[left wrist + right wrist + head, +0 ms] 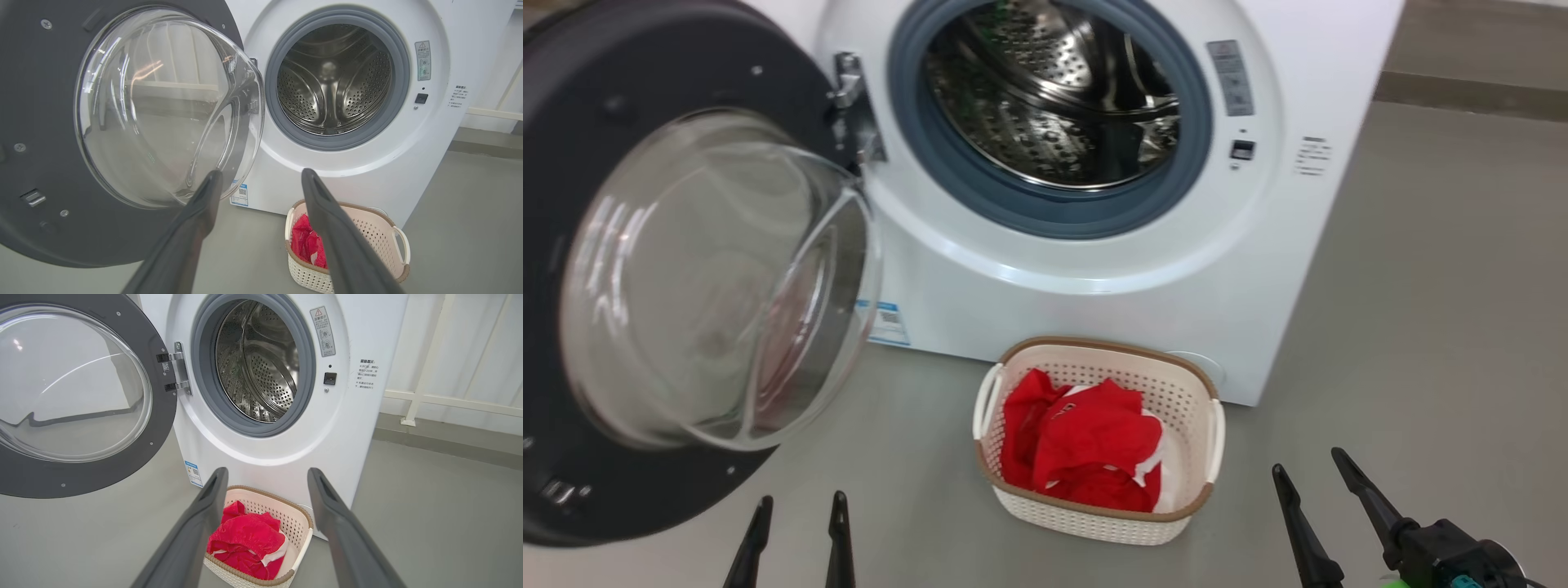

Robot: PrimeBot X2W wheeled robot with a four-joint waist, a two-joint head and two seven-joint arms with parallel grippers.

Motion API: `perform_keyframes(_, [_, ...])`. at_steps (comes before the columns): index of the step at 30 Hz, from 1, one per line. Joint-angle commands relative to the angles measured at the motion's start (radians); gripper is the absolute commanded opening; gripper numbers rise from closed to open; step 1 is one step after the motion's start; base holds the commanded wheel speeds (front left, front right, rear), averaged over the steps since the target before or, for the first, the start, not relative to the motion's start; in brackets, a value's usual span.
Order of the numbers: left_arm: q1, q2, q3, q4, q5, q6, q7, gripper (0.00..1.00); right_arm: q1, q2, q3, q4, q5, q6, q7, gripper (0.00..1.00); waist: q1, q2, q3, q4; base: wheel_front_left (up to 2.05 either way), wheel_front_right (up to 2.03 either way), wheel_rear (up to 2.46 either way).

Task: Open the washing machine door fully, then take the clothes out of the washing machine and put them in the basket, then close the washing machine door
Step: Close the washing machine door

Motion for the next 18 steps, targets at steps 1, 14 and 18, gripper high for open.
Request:
perform_keyframes(1, [-0.04,0.011,0.042,-0.032,-0.012,0.01,-0.011,1.0,-0.016,-0.009,0.027,-0.029,0.005,0.003,-0.002,1.0,0.0,0.0,-0.004,0.078,0.0,0.0,0.0])
perform_keyframes(14, [-0.029,0.017,0.057,-0.038,-0.034,0.018,-0.014,1.0,-0.012,-0.009,0.055,-0.023,0.022,0.003,-0.004,1.0,0.0,0.0,-0.016,0.191,0.0,0.0,0.0])
perform_keyframes(18, [-0.027,0.02,0.059,-0.034,-0.04,0.018,-0.012,1.0,-0.013,-0.009,0.062,-0.017,0.026,0.003,-0.006,1.0,0.0,0.0,-0.022,0.213,0.0,0.0,0.0])
